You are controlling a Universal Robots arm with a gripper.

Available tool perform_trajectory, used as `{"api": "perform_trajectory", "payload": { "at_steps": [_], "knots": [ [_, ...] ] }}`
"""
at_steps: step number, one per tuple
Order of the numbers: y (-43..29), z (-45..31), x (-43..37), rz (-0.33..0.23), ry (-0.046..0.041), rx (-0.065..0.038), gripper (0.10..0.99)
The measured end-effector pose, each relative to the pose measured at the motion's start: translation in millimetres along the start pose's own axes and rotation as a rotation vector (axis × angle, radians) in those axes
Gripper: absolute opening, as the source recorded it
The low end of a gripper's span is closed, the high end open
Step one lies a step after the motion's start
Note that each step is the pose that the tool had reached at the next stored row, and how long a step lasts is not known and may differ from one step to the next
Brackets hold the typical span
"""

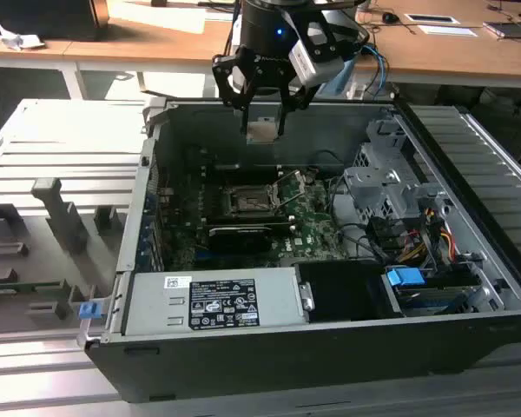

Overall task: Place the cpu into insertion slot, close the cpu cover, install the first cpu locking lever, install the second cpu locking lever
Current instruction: 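Place the cpu into insertion slot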

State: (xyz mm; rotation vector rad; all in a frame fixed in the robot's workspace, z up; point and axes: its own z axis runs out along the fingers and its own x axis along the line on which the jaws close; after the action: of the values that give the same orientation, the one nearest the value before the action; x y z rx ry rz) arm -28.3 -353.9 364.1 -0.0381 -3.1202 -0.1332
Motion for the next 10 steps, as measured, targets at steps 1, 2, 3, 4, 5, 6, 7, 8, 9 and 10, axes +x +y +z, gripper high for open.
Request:
{"api": "perform_trajectory", "payload": {
  "at_steps": [1,2,3,4,5,6,7,8,9,10],
  "knots": [
    [0.0,0.0,0.0,0.000,0.0000,0.000,0.533],
    [0.0,0.0,0.0,0.003,-0.0003,0.000,0.533],
    [0.0,0.0,0.0,0.020,-0.0018,0.003,0.533],
    [0.0,0.1,0.0,0.051,-0.0043,0.004,0.533],
    [-0.1,0.4,1.6,0.072,-0.0061,0.004,0.533],
    [-0.5,1.4,2.7,0.072,-0.0062,0.004,0.533],
    [-0.6,2.3,2.9,0.073,-0.0033,0.005,0.533],
    [-0.6,2.8,2.9,0.122,-0.0073,0.004,0.533],
    [-0.6,2.9,2.9,0.148,-0.0095,0.003,0.533],
    [-0.7,3.0,2.9,0.168,-0.0111,0.003,0.533]
  ]
}}
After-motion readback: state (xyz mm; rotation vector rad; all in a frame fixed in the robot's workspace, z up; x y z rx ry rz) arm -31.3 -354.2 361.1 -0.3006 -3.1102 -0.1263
